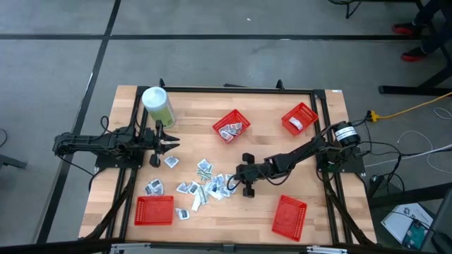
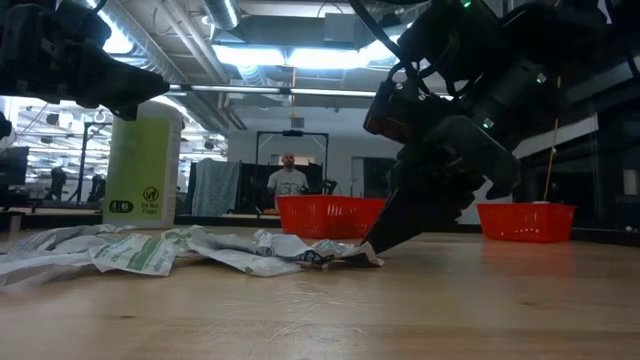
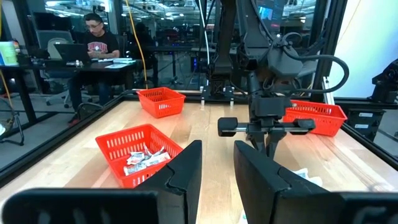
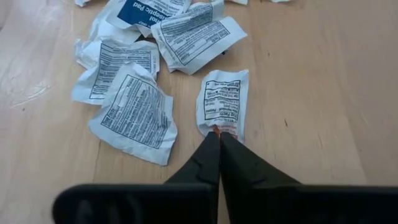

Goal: Pick & Place First Aid Supplies
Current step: Put the orange ointment pack into the red container, then put the blue alcohol pad into the red container

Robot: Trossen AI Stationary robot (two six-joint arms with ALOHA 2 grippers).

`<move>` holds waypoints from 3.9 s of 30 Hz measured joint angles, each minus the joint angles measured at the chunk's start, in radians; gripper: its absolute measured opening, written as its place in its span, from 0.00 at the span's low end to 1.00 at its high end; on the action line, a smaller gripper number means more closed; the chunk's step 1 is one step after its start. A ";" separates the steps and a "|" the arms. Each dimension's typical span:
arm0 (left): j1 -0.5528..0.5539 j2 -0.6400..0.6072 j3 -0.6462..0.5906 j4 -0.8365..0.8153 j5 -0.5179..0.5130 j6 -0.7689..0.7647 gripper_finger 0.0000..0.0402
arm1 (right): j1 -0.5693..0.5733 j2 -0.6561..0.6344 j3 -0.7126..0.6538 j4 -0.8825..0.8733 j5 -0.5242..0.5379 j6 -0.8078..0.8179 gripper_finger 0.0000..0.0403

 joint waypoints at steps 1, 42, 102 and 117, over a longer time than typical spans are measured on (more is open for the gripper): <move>0.000 0.000 0.000 0.000 0.000 0.000 0.22 | 0.000 0.000 0.000 0.001 -0.002 -0.002 0.03; 0.000 0.000 0.000 0.000 0.001 0.000 0.22 | -0.209 -0.208 0.000 0.018 0.073 -0.157 0.02; 0.000 0.000 0.000 0.000 0.001 0.000 0.22 | -0.225 -0.203 0.001 0.090 0.104 -0.104 0.31; 0.000 0.000 -0.001 0.000 0.001 0.000 0.22 | -0.017 -0.203 0.001 0.101 0.061 -0.134 0.31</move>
